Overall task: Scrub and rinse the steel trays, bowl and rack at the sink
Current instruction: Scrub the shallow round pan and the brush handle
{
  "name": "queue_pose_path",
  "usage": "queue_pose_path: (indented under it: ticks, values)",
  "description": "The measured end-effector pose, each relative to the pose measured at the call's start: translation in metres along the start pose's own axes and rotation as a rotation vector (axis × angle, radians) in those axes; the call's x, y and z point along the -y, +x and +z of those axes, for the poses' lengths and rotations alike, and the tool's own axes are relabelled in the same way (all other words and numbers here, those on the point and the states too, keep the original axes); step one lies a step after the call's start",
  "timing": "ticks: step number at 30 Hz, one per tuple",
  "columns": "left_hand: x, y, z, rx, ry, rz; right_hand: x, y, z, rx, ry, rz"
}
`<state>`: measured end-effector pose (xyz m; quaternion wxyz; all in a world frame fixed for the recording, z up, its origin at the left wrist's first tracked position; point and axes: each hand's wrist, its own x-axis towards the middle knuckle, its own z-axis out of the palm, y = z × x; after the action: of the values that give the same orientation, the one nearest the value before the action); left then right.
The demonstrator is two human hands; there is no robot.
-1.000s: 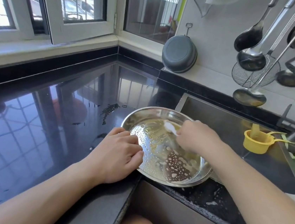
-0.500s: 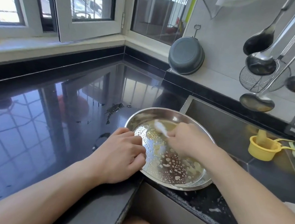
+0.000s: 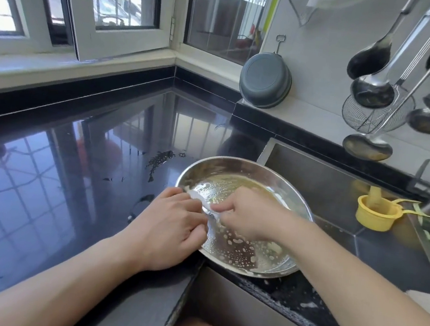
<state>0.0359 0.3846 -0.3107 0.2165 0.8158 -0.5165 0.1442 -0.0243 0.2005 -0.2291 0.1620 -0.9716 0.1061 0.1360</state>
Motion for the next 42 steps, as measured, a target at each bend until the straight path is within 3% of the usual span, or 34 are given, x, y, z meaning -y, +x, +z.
queue_pose_path:
  ticks: [2,6,14,16,20,23,26,30,35,39,42]
  values:
    - [0.0,0.001,0.0,0.012,0.007,-0.002,-0.002,0.005,-0.004,-0.068,-0.073,0.015]
    - [-0.001,0.0,-0.001,0.03,-0.011,-0.013,-0.022,0.009,-0.021,-0.262,-0.269,0.252]
    - [-0.002,0.001,-0.001,0.049,-0.012,-0.009,-0.026,-0.003,-0.037,-0.143,-0.351,0.52]
    - [-0.001,0.0,-0.001,0.052,-0.035,-0.007,-0.025,0.007,-0.03,-0.186,-0.309,0.477]
    - [-0.001,0.002,0.0,0.078,-0.087,-0.014,-0.026,0.03,-0.002,-0.285,-0.248,0.22]
    - [0.0,0.001,-0.002,0.078,-0.086,-0.011,-0.017,0.027,0.01,-0.171,-0.123,0.008]
    - [-0.002,-0.001,-0.004,0.007,-0.078,-0.027,-0.005,0.002,0.01,-0.057,-0.17,-0.157]
    - [-0.004,-0.001,-0.005,-0.026,-0.072,-0.066,-0.012,-0.043,-0.008,0.144,-0.237,-0.206]
    - [-0.003,-0.001,-0.004,0.025,-0.026,-0.053,-0.042,-0.08,-0.047,0.255,-0.39,0.034]
    - [-0.002,-0.001,-0.003,0.091,0.002,-0.034,-0.074,-0.054,-0.054,0.03,-0.546,0.339]
    - [-0.002,-0.001,-0.002,0.111,-0.026,-0.046,-0.079,-0.02,-0.045,-0.106,-0.481,0.381]
